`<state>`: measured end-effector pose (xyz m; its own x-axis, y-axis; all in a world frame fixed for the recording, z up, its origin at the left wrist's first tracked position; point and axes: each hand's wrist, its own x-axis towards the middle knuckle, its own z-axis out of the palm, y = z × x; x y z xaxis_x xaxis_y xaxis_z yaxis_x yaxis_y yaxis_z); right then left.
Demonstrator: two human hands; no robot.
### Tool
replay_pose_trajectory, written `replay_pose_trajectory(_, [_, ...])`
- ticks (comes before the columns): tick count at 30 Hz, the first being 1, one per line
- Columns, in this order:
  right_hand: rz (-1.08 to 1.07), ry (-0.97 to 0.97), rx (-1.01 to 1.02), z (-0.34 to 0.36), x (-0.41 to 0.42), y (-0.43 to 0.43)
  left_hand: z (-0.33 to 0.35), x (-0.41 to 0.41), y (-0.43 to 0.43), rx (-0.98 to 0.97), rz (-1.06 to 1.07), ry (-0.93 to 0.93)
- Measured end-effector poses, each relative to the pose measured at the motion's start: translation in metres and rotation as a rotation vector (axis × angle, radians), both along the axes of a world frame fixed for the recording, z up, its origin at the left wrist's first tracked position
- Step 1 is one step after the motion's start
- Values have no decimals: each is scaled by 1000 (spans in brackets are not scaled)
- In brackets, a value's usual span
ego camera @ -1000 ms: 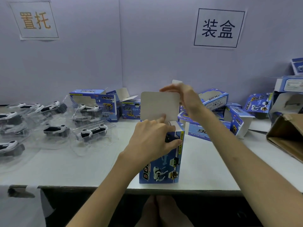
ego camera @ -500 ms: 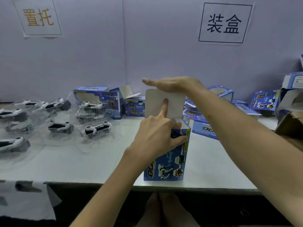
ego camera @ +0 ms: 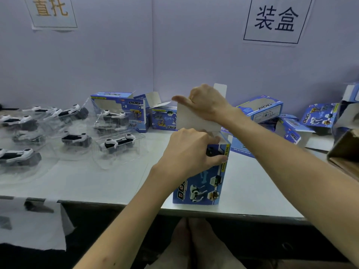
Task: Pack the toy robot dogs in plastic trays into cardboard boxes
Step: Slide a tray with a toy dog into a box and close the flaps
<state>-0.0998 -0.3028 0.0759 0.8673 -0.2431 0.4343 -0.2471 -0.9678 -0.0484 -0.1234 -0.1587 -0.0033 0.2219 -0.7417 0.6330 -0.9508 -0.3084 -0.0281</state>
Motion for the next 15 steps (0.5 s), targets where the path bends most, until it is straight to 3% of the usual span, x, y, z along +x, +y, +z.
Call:
replay_pose_trajectory(3, [78,23,117,6,-13,1,-4,1,-1,-34,-6,-10])
replay_pose_trajectory(6, [131,185,297,22,-36,-1,-10,4,-4,-56,-7,-9])
replay_pose_trajectory(8, [171,270,312,20,-53,-3,-14,5,-4,-80,-23,-14])
replay_pose_trajectory(13, [369,241,351,-13,-87,0,-23,3,-1,-201,-69,-71])
replay_pose_trajectory(15, [428,147,422,-29,-94,0,-24,0,-1,-202,-43,-87])
